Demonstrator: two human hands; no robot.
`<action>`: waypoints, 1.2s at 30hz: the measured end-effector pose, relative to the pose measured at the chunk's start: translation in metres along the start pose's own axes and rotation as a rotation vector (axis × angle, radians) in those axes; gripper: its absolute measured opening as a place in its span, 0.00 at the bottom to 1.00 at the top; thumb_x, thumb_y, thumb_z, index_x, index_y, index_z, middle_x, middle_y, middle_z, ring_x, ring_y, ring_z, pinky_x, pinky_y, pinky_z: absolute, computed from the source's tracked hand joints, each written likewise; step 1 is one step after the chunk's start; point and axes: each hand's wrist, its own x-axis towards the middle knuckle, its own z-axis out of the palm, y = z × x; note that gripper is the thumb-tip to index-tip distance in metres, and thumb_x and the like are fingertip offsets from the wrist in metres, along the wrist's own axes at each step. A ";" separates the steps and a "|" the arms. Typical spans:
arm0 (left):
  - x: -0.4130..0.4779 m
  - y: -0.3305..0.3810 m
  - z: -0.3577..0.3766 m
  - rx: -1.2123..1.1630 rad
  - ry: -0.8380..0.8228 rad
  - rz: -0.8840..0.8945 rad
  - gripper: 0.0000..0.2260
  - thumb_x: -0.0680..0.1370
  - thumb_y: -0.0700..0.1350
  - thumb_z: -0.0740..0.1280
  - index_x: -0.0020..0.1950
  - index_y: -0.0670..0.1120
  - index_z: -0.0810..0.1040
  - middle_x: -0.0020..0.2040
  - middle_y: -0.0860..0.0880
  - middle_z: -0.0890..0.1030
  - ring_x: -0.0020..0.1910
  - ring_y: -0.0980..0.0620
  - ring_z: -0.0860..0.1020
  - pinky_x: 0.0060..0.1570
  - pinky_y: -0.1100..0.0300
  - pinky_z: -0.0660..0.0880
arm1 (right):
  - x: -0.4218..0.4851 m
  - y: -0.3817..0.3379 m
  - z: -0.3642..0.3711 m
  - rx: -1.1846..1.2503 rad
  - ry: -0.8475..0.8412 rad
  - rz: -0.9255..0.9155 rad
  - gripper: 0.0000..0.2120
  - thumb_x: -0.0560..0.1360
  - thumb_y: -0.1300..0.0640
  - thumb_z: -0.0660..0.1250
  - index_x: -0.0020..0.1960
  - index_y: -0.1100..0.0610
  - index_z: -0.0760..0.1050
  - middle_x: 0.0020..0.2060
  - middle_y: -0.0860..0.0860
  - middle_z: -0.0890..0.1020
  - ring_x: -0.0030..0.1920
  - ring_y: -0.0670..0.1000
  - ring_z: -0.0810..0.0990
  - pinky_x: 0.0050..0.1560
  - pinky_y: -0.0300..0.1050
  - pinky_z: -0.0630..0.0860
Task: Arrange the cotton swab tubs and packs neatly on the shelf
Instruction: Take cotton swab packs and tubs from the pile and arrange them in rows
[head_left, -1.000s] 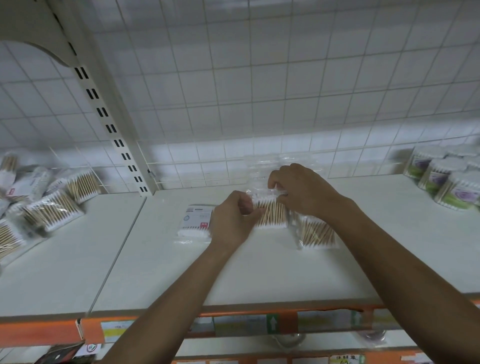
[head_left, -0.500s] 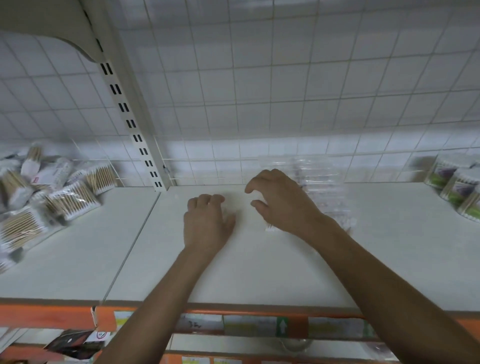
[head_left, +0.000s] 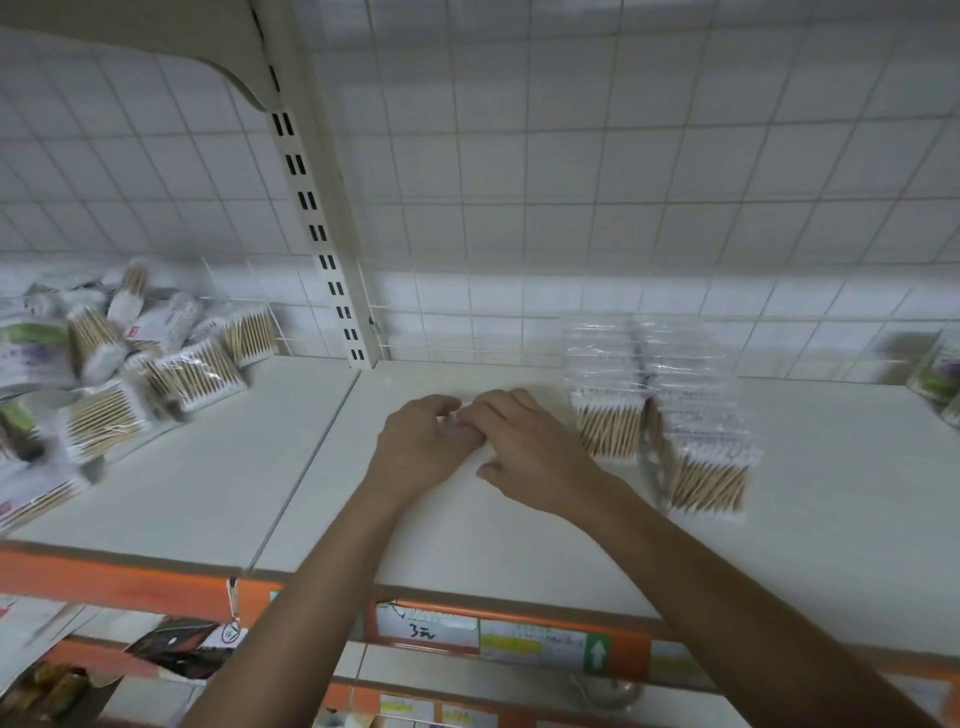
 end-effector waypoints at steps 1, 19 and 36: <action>-0.001 0.002 -0.004 -0.054 -0.027 0.005 0.20 0.73 0.52 0.69 0.64 0.49 0.76 0.61 0.53 0.78 0.61 0.53 0.75 0.60 0.58 0.71 | 0.000 0.000 0.000 -0.015 0.052 0.006 0.21 0.72 0.58 0.67 0.64 0.54 0.70 0.61 0.50 0.72 0.61 0.53 0.67 0.59 0.43 0.67; 0.001 0.007 -0.004 -0.249 0.093 0.264 0.17 0.72 0.44 0.73 0.31 0.53 0.66 0.25 0.59 0.70 0.27 0.61 0.69 0.32 0.65 0.63 | -0.011 0.014 -0.065 0.414 0.286 0.293 0.13 0.76 0.54 0.65 0.59 0.54 0.71 0.41 0.45 0.77 0.40 0.46 0.78 0.44 0.38 0.73; -0.014 0.038 0.058 -0.103 -0.086 0.383 0.11 0.69 0.43 0.76 0.42 0.45 0.74 0.33 0.57 0.75 0.31 0.70 0.74 0.34 0.76 0.67 | -0.066 0.061 -0.091 -0.015 0.134 0.368 0.04 0.71 0.62 0.67 0.43 0.56 0.79 0.33 0.41 0.71 0.39 0.45 0.73 0.40 0.34 0.66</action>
